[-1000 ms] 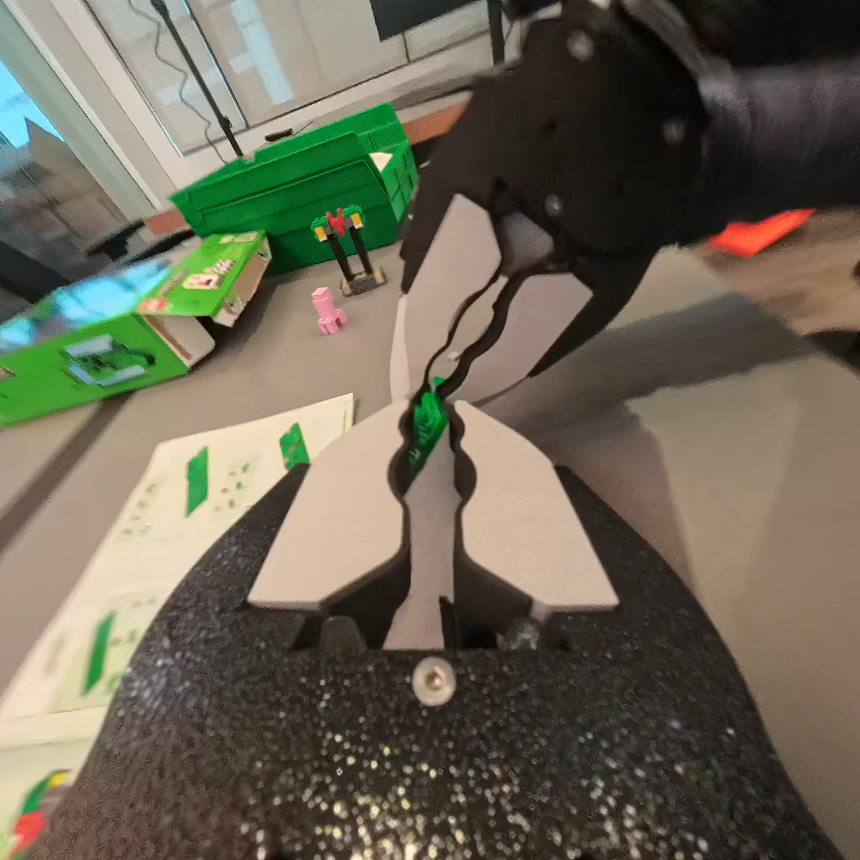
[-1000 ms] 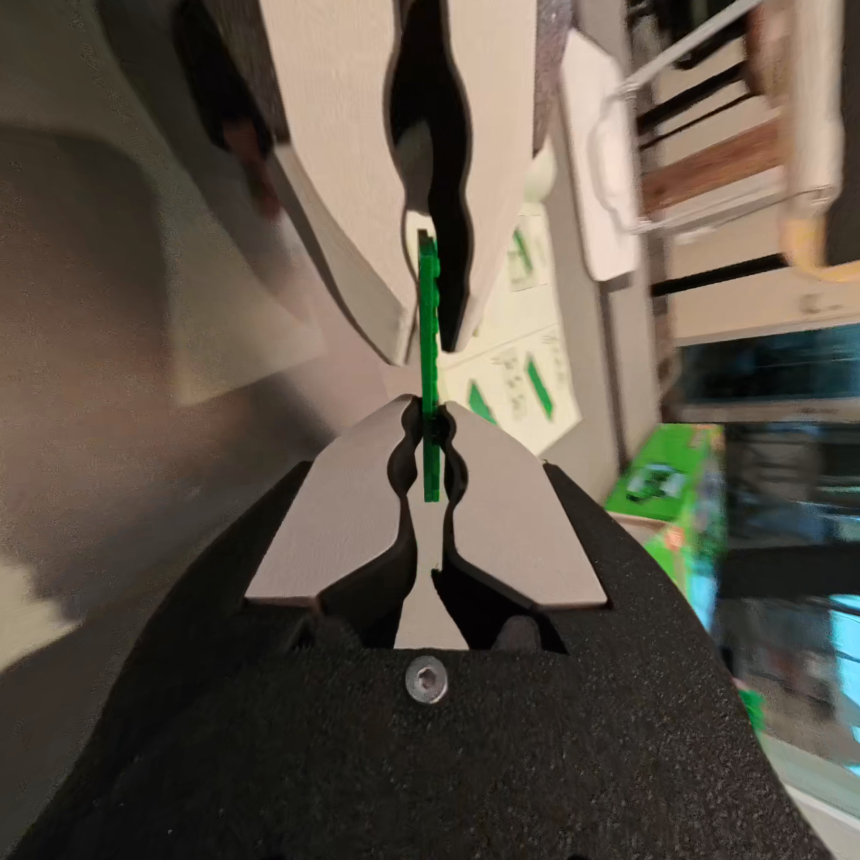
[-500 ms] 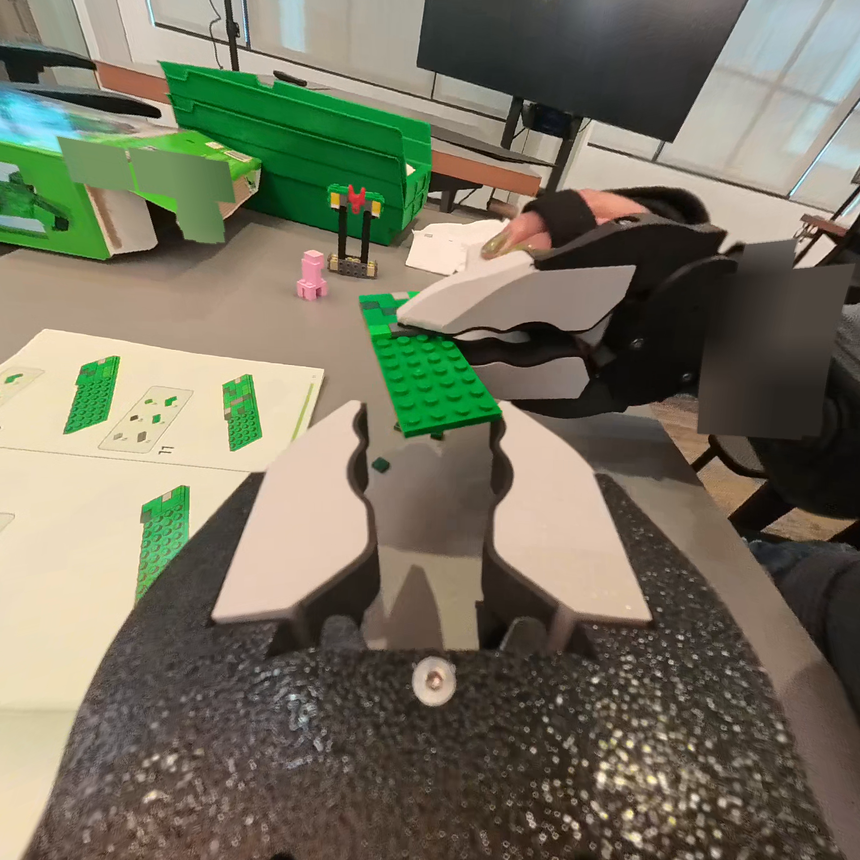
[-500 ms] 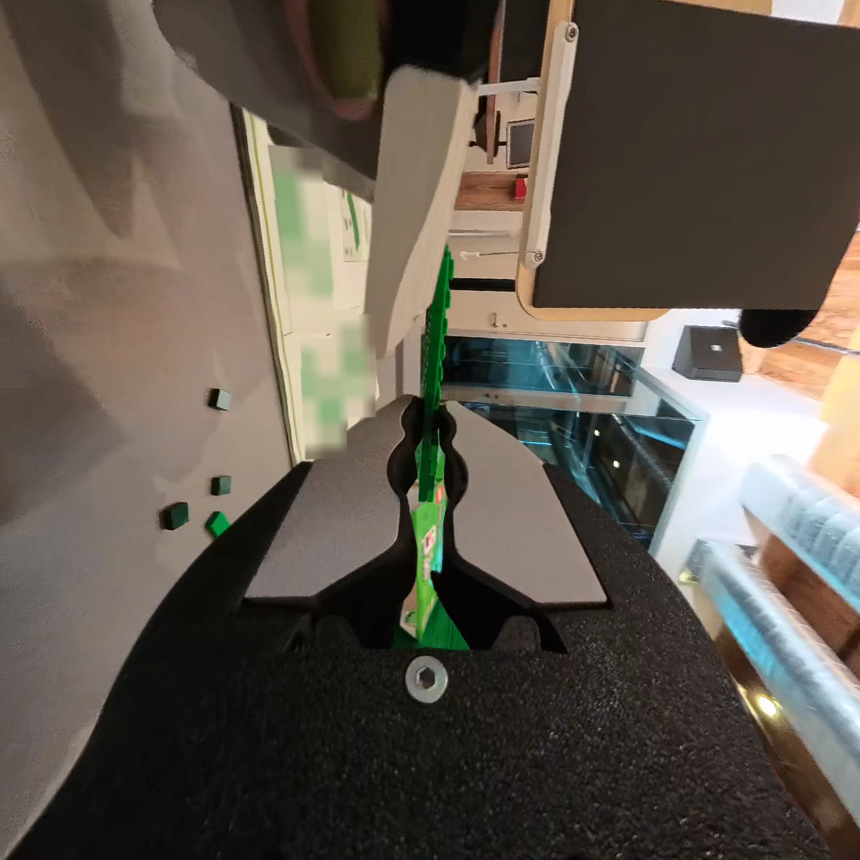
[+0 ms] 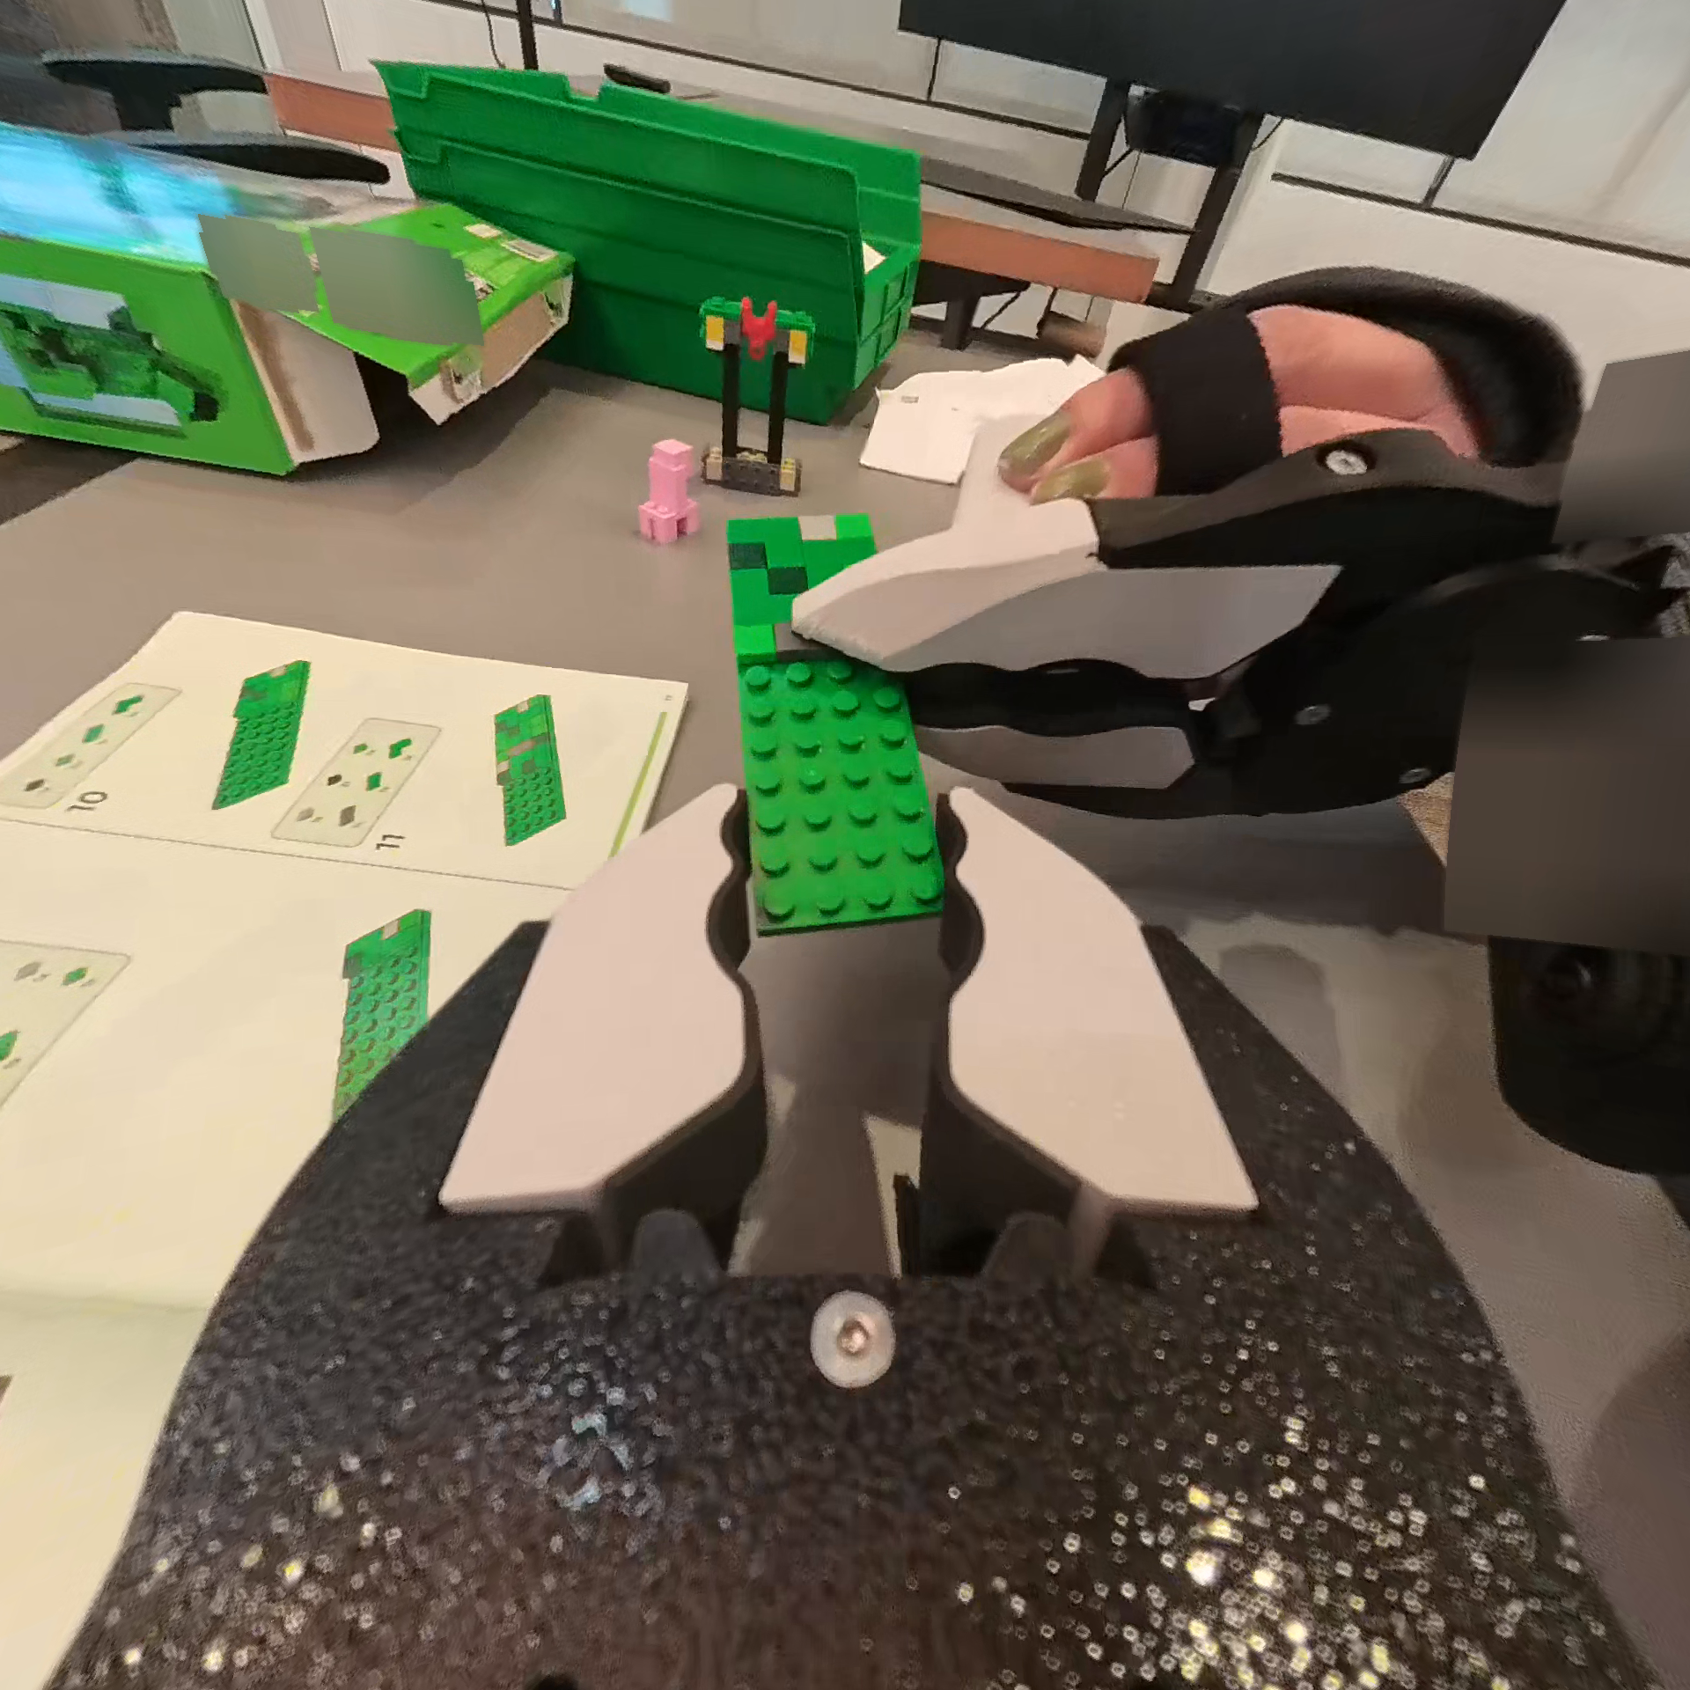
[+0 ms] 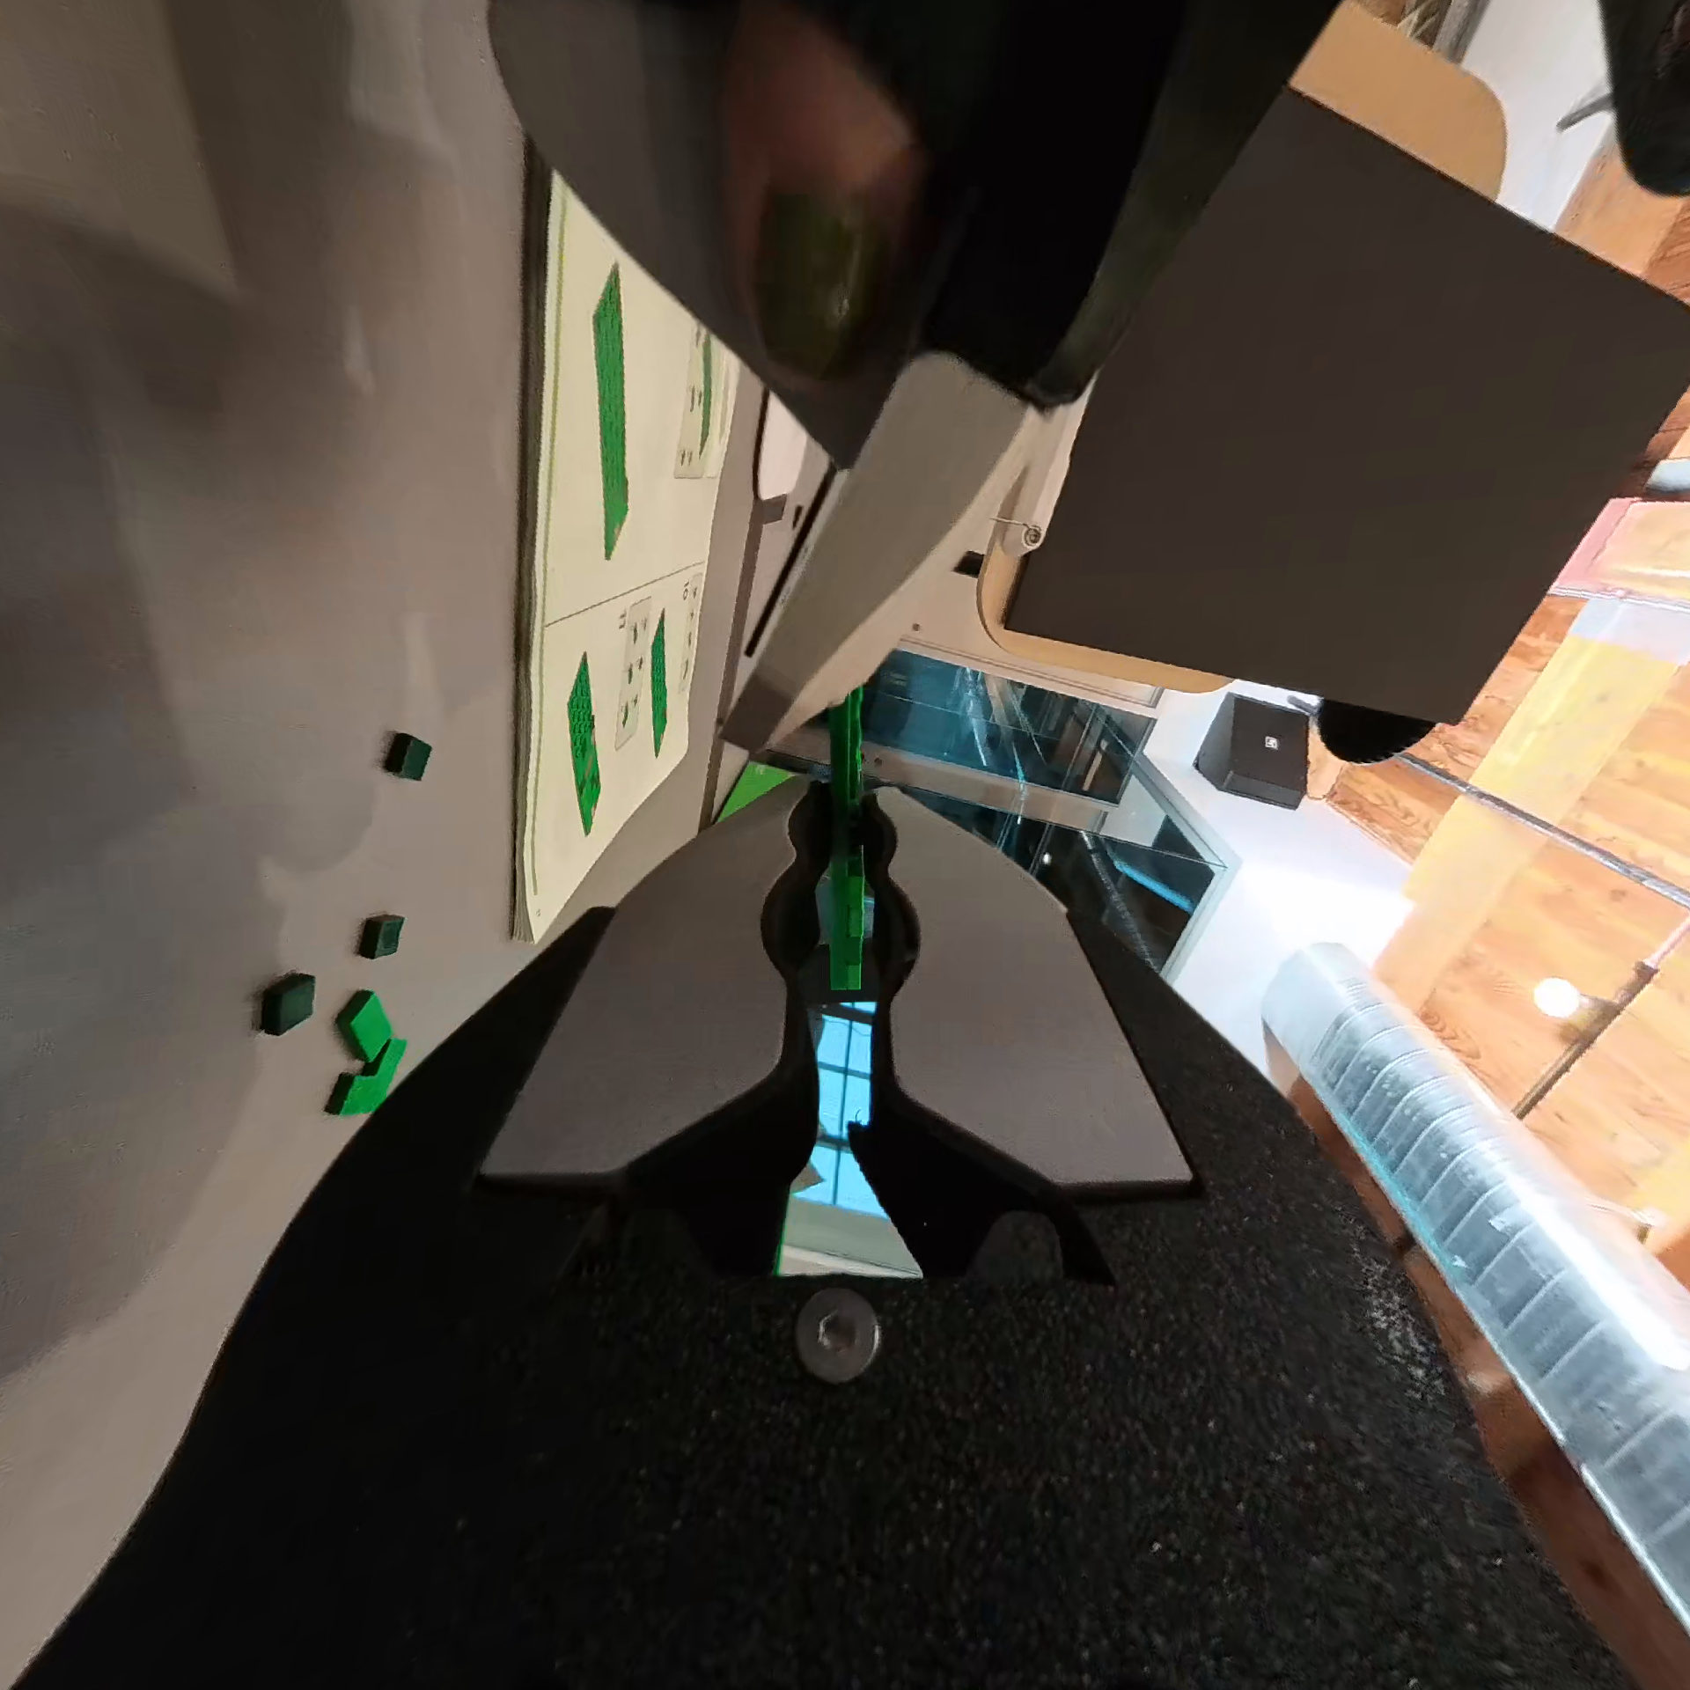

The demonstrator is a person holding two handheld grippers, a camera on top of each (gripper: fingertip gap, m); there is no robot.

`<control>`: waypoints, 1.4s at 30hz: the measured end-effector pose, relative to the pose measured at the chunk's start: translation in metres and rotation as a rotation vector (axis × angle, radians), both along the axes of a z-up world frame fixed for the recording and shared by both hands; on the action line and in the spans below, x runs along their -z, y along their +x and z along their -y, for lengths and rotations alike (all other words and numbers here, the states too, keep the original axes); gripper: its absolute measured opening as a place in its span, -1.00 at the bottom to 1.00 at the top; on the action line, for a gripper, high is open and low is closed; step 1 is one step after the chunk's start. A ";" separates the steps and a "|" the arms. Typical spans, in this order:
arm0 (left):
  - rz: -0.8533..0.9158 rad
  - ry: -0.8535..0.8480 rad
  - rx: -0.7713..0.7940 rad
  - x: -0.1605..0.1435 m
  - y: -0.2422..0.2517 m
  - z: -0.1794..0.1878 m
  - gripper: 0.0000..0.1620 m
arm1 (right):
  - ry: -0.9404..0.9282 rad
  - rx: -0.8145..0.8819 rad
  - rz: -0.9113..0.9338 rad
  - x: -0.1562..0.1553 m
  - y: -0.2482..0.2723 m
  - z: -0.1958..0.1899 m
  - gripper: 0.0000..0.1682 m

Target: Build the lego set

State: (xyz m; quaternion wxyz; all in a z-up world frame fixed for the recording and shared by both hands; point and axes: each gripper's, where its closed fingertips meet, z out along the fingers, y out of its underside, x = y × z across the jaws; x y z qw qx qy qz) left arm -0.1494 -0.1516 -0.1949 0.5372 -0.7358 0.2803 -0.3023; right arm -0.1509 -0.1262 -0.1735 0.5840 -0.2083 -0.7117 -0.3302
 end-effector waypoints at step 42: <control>-0.109 -0.027 -0.245 0.013 -0.042 -0.019 -0.55 | -1.471 0.727 -0.683 0.089 0.063 0.012 -0.81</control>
